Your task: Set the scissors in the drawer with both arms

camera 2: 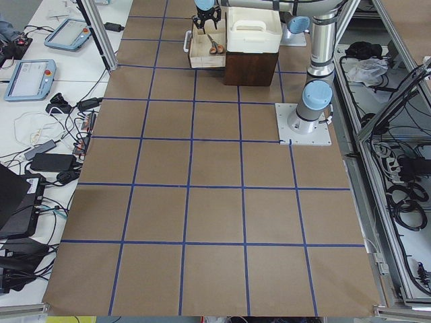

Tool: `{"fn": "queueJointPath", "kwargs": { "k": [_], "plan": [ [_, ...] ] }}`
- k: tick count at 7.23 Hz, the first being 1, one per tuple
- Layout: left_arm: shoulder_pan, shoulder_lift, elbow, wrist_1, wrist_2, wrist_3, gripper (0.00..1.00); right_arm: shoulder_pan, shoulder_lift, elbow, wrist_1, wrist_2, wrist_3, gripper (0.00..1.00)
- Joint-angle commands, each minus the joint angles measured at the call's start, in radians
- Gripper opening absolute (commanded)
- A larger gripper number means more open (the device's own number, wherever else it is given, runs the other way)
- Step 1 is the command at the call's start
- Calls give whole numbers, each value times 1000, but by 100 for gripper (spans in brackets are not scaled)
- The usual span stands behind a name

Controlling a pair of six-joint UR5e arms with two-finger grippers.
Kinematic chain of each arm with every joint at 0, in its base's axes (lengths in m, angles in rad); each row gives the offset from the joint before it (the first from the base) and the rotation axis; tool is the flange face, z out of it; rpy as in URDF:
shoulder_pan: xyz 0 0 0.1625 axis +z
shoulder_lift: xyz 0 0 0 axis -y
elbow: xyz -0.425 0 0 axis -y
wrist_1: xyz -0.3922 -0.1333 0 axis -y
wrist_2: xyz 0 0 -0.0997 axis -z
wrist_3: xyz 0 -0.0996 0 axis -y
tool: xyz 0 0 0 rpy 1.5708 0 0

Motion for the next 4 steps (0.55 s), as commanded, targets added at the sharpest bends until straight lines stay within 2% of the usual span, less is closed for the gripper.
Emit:
{"fn": "queueJointPath", "kwargs": {
  "k": [1,2,4],
  "plan": [
    [179,119,11,-55,-2,-29,65,-3,2,0,0,-3,1,100],
    [261,187,10,-72,11,-33,65,-2,2,0,0,-1,1,100],
    [358,291,-12,-114,16,-200,66,-3,2,2,2,0,1,100]
  ]
}}
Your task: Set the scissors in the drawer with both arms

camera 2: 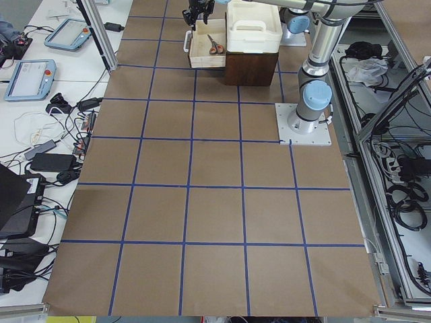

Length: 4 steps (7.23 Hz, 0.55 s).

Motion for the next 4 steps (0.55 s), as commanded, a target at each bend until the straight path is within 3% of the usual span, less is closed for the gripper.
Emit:
{"fn": "queueJointPath", "kwargs": {
  "k": [1,2,4],
  "plan": [
    [84,93,-16,-21,12,-262,69,-1,0,1,0,1,0,100],
    [98,114,-18,-21,138,-413,70,0,0,1,0,1,0,100],
    [98,130,-74,15,183,-746,75,0,0,1,-1,3,0,100]
  ]
}}
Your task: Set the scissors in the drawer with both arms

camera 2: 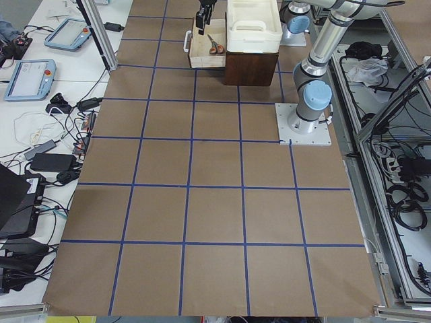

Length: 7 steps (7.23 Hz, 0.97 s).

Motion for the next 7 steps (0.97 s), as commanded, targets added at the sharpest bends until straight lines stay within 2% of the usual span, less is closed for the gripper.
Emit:
{"fn": "queueJointPath", "kwargs": {
  "k": [1,2,7],
  "plan": [
    [4,18,-44,30,28,-235,83,0,0,0,-2,2,2,100],
    [4,20,-44,32,26,-250,98,0,-1,0,2,-1,2,100],
    [2,21,-45,14,33,-246,100,-3,2,0,-4,2,2,100]
  ]
}}
